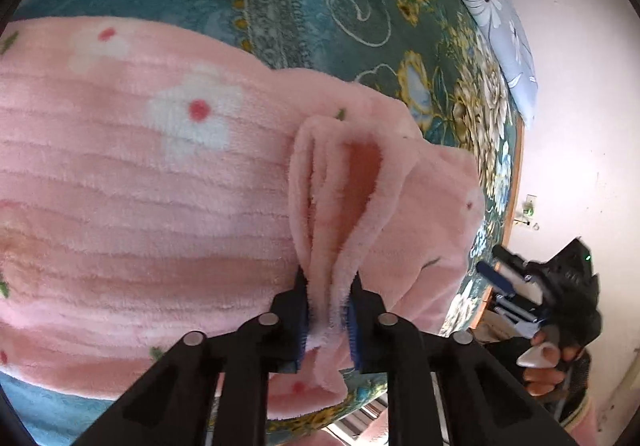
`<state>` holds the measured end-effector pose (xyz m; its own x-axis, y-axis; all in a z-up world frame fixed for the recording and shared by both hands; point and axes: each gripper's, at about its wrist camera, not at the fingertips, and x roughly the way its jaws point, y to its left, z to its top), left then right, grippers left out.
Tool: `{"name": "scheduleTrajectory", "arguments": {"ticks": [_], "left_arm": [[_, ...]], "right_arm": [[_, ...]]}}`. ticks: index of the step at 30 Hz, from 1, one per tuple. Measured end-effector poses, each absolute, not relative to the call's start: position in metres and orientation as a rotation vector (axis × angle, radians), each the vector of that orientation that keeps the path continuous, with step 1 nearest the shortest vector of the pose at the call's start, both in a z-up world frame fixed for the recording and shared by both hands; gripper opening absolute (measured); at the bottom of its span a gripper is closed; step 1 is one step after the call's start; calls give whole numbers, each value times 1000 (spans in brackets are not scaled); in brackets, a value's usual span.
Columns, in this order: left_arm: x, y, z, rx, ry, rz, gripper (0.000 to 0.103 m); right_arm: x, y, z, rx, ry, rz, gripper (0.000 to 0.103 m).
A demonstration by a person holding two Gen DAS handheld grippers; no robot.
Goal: Fold clothes
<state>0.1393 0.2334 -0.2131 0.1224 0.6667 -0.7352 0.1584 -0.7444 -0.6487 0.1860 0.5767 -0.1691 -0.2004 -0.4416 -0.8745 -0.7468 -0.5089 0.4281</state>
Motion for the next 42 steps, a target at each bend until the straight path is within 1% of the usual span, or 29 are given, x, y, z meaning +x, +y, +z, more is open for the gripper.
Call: {"name": "scheduleTrajectory", "arguments": {"ticks": [6, 9, 12, 13, 16, 19, 23, 25, 27, 30, 32, 34, 36, 40, 42], "left_arm": [[143, 199, -170, -1843, -902, 1713, 12], [144, 173, -158, -1833, -865, 1779, 12], [144, 150, -178, -1922, -882, 1807, 12], [145, 144, -188, -1954, -903, 1804, 13], [145, 134, -216, -2026, -956, 1789, 13], [145, 135, -229, -2052, -941, 1789, 14], [146, 136, -228, -2045, -952, 1792, 17], [149, 130, -218, -2009, -972, 1782, 21], [153, 123, -206, -1967, -992, 1772, 24], [164, 93, -181, -1890, -1031, 1827, 37], [177, 57, -170, -1863, -1108, 1898, 50], [195, 7, -168, -1859, -1243, 1988, 56], [215, -46, -176, -1856, -1450, 2058, 58], [246, -128, -207, -1859, -1811, 2127, 69], [249, -146, -219, -1860, -1878, 2122, 71]], "right_arm": [[176, 554, -142, -1812, 1376, 1893, 29], [172, 527, -126, -1842, 1393, 2018, 29], [164, 490, -130, -1968, 1379, 2088, 29], [161, 478, -135, -2010, 1345, 2090, 29], [155, 453, -158, -2086, 1164, 2090, 29], [152, 448, -182, -2075, 964, 2055, 29], [152, 455, -209, -2075, 903, 1986, 29], [153, 455, -210, -2066, 908, 1964, 29], [154, 451, -197, -2055, 920, 1997, 29], [158, 440, -171, -2045, 912, 2066, 29], [162, 432, -152, -2042, 894, 2104, 29], [168, 424, -139, -2045, 888, 2127, 29], [171, 415, -131, -2049, 883, 2132, 32], [172, 391, -125, -2048, 902, 2122, 34], [174, 377, -124, -2048, 913, 2115, 34]]}}
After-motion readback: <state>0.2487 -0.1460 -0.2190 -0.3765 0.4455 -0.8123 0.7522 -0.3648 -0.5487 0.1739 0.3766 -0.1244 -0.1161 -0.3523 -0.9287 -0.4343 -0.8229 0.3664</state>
